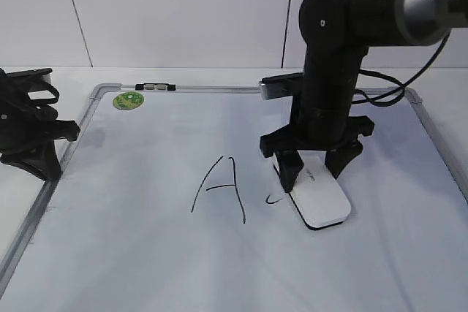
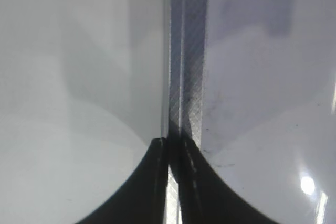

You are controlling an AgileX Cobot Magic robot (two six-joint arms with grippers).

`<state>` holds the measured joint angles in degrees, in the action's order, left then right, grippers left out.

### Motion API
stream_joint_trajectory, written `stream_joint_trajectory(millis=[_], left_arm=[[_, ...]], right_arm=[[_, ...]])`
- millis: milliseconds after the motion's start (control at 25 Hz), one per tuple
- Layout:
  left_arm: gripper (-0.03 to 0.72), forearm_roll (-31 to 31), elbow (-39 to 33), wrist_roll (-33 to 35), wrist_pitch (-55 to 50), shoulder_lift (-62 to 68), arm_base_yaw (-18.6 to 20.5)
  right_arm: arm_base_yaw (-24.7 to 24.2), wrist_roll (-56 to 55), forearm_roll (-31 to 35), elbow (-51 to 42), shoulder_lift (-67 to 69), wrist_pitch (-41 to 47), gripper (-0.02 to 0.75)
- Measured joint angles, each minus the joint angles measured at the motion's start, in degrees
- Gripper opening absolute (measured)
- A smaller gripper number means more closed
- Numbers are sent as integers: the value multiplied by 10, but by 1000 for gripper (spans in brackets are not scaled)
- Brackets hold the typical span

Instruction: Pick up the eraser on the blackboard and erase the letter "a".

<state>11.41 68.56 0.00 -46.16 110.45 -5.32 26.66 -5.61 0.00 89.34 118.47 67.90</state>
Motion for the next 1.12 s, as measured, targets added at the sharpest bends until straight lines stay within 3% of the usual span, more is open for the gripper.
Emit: stream_joint_trajectory(millis=[240, 560, 1120], left_arm=[[26, 0, 0, 0, 0, 0, 0], [26, 0, 0, 0, 0, 0, 0], [28, 0, 0, 0, 0, 0, 0]], right_arm=[[3, 0, 0, 0, 0, 1, 541], [52, 2, -24, 0, 0, 1, 541], [54, 2, -22, 0, 0, 4, 541]])
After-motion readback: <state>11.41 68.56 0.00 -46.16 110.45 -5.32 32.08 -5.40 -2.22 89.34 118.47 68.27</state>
